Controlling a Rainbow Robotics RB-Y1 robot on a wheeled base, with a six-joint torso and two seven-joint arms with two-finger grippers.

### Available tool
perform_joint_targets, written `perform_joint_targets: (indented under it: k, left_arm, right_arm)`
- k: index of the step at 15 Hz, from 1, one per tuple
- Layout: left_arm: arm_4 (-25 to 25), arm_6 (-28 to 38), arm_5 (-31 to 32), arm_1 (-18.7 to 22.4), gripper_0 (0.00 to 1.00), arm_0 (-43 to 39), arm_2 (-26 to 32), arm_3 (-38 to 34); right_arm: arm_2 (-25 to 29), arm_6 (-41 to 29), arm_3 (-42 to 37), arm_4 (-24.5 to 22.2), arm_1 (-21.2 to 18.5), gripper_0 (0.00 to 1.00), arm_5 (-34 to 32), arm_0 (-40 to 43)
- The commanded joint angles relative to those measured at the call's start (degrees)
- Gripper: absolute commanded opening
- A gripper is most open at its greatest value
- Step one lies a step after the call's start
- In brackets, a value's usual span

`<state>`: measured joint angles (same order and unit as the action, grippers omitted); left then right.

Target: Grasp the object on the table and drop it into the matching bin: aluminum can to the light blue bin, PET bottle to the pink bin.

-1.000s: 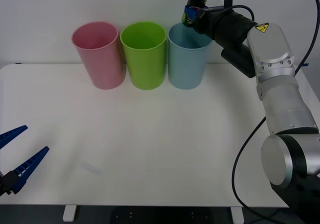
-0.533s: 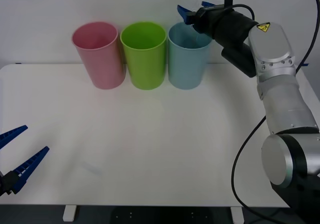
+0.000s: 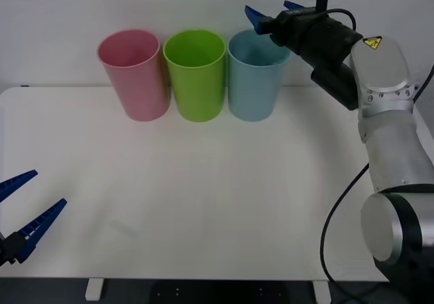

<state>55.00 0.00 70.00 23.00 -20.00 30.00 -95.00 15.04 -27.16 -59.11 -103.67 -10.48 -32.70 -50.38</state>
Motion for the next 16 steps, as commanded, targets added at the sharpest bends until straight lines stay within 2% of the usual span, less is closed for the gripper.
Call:
perform_joint_targets:
  k: [1,5,11,13,16]
  left_arm:
    - [0.0,0.0,0.0,0.0,1.0,0.0,0.0,0.0]
    - [0.0,0.0,0.0,0.0,1.0,0.0,0.0,0.0]
    - [0.0,0.0,0.0,0.0,1.0,0.0,0.0,0.0]
    - [0.0,0.0,0.0,0.0,1.0,0.0,0.0,0.0]
    - [0.0,0.0,0.0,0.0,1.0,0.0,0.0,0.0]
  right_arm:
    - [-0.5,-0.3,-7.2,0.8,-0.2,1.0,-2.2,5.3]
    - [-3.4,-0.7,-16.8,4.7,-2.4,1.0,-3.2,13.6]
    - [-8.9,0.6,-28.6,15.4,-10.7,1.0,-3.3,26.6]
    - [-8.7,2.0,-32.3,18.4,-12.9,1.0,-5.9,31.1]
    - [-6.9,9.7,-35.3,23.2,-15.4,1.0,-10.5,37.1]
